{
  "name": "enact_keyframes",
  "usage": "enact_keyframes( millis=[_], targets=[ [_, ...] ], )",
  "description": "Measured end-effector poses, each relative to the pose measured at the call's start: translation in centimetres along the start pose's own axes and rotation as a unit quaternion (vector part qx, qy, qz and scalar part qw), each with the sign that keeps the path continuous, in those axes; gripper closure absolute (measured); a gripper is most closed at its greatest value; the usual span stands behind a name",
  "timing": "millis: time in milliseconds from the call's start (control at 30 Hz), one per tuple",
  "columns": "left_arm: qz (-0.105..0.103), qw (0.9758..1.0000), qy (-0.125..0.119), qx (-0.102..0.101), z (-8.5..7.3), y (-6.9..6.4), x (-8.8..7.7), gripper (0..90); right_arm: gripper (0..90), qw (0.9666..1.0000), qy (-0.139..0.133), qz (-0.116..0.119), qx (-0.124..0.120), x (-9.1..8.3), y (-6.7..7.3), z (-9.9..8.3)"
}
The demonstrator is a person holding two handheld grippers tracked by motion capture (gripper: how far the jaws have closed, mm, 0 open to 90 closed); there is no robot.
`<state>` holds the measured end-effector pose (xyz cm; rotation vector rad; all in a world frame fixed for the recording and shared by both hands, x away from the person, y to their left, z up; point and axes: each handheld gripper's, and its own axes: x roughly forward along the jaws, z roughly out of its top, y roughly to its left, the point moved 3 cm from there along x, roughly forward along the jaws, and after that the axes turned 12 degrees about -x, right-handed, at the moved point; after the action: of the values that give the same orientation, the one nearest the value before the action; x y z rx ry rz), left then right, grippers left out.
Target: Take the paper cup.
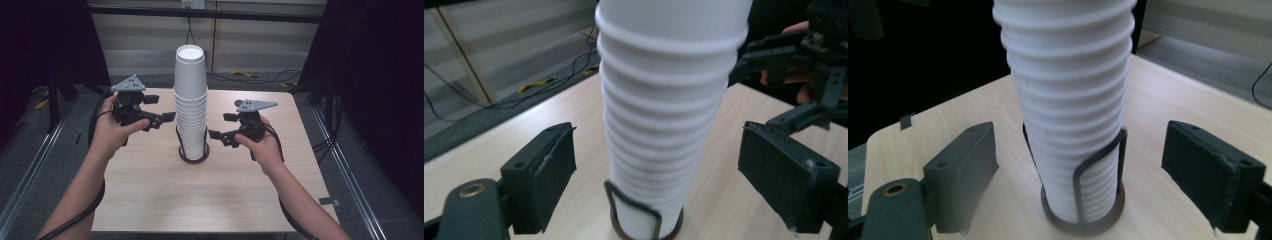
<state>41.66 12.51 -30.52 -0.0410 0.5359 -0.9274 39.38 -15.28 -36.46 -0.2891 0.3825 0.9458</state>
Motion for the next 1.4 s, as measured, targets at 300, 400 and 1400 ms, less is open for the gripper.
enact_keyframes(
  millis=[300, 400, 1400],
  targets=[
    [-0.019, 0.9997, -0.010, 0.012, 3.9, -0.9, 1.3, 12.4, 14.0, 0.9995, -0.016, -0.025, -0.012, 0.1, -1.2, 3.6],
    [-0.026, 0.9996, -0.010, 0.012, 4.6, -1.2, 2.0, 10.7, 14.0, 0.9994, -0.026, -0.021, -0.007, 0.6, -1.1, 4.5],
    [-0.012, 0.9988, -0.040, 0.026, 6.3, -2.1, 4.0, 14.0, 12.4, 0.9985, -0.041, -0.034, -0.012, 3.4, -0.1, 7.6]
  ],
)
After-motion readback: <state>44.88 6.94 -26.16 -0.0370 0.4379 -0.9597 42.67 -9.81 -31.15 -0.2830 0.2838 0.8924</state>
